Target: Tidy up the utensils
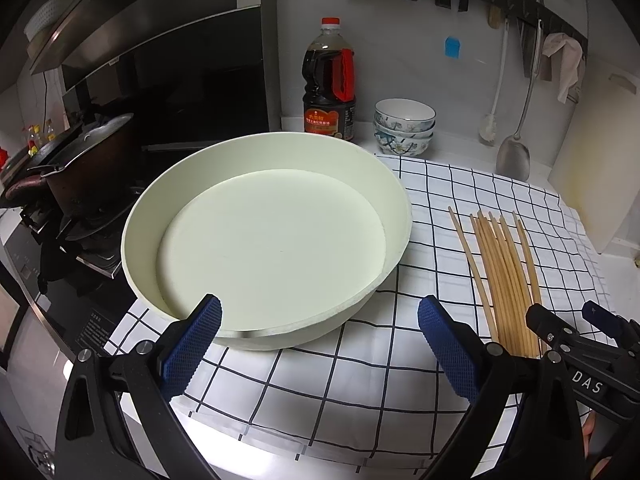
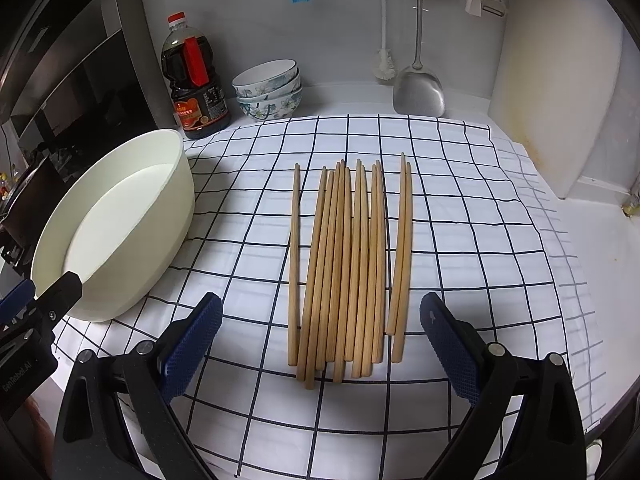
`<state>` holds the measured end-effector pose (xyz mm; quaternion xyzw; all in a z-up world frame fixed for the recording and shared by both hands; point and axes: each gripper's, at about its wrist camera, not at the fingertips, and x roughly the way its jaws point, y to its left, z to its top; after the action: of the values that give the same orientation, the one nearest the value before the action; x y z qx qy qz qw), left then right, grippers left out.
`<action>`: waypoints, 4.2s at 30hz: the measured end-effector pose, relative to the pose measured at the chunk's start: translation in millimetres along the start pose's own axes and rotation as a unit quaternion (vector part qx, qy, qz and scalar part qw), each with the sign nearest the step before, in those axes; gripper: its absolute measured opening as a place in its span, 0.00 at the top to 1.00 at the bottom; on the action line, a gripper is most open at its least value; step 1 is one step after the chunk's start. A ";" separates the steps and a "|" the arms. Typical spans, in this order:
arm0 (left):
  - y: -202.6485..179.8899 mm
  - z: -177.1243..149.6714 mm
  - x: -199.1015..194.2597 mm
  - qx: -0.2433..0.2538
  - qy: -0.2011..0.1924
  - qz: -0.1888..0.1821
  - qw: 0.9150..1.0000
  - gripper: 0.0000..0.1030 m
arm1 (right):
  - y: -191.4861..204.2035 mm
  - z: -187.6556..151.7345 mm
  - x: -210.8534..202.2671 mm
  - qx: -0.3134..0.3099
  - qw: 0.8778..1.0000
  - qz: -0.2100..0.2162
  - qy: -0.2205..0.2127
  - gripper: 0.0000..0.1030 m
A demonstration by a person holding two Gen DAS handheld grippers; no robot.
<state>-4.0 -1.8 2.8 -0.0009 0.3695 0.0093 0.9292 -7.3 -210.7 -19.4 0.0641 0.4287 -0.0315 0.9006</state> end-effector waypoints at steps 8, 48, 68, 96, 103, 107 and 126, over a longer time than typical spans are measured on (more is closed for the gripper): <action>0.5 -0.8 -0.4 0.000 -0.001 0.000 1.000 0.06 | -0.1 -0.4 -0.8 0.000 1.000 0.001 -0.002 0.08; -47.7 -25.6 6.8 0.020 0.013 -0.062 0.998 0.06 | -74.6 23.0 -2.2 0.015 1.000 -0.007 -0.005 0.08; -100.3 -23.4 43.2 0.099 0.049 -0.067 0.992 0.06 | -105.7 17.5 64.4 0.020 0.994 -0.045 0.095 0.08; -114.6 -23.1 64.7 0.111 0.057 -0.035 0.992 0.06 | -99.3 12.2 82.9 -0.024 0.991 -0.094 0.095 0.08; -124.0 -20.3 79.4 0.116 0.075 -0.024 0.990 0.06 | -123.8 13.4 85.5 0.014 0.992 -0.071 0.104 0.08; -125.5 -16.3 90.3 0.107 0.088 -0.016 0.990 0.06 | -124.9 12.6 86.0 0.016 0.992 -0.066 0.105 0.08; -134.0 -2.8 115.7 0.079 0.131 -0.027 0.988 0.06 | -125.6 12.5 86.4 0.018 0.992 -0.062 0.106 0.08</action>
<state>80.6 -133.8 -79.3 0.0615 0.4871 -0.0458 0.8700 42.8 -337.0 -89.7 0.0567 0.5241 -0.0883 0.8452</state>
